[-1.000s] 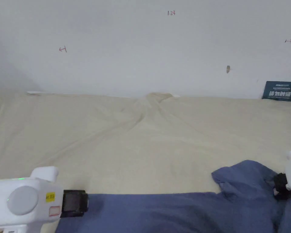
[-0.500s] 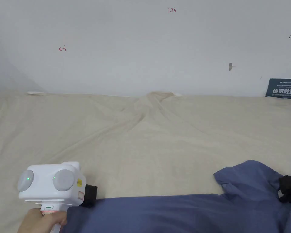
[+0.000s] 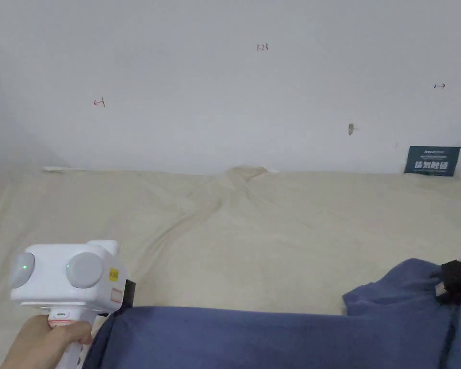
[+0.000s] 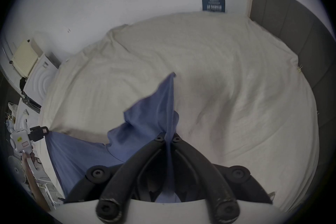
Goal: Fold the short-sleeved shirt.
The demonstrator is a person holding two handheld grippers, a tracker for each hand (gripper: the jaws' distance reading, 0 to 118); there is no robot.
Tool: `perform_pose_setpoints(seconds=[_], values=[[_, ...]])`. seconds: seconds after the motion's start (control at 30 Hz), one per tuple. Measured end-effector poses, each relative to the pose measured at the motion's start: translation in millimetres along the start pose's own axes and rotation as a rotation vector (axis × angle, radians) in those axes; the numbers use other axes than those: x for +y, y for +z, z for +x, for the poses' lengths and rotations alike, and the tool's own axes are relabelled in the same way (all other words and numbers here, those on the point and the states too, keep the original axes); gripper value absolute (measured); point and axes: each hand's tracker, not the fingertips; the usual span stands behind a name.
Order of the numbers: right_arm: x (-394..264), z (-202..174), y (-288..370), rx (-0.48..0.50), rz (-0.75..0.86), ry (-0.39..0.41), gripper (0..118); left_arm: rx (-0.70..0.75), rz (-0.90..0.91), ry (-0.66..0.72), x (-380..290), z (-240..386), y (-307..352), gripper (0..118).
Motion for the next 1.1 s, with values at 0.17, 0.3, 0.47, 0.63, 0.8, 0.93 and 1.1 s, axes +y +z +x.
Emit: perform_pose_setpoints(seconds=[0.17,0.3,0.47,0.63,0.8,0.93,1.1], values=[[14.6,-5.9,64.7,0.044,0.101,-0.006,1,-0.028,0.133,-0.015,18.8,3.4,66.7,4],[29.4,-10.8,130.1,0.075,0.188,-0.001,1,-0.017,0.252,-0.019,40.6,6.0,129.9,4],[56.5,-16.9,215.0,0.119,0.321,-0.013,1,0.072,0.410,-0.018,75.8,4.2,207.5,4],[83.1,-31.6,296.3,0.149,0.448,0.008,1,0.051,0.541,0.006,110.8,0.7,284.1,4],[95.4,-43.5,352.1,0.161,0.507,0.043,1,0.096,0.629,0.019,132.2,4.1,329.8,4],[104.2,-49.2,371.2,0.134,0.537,0.070,1,0.096,0.673,0.036,146.9,7.6,347.9,3],[141.4,-47.7,371.0,0.132,0.539,0.007,1,0.116,0.678,0.002,184.1,18.3,341.4,4]])
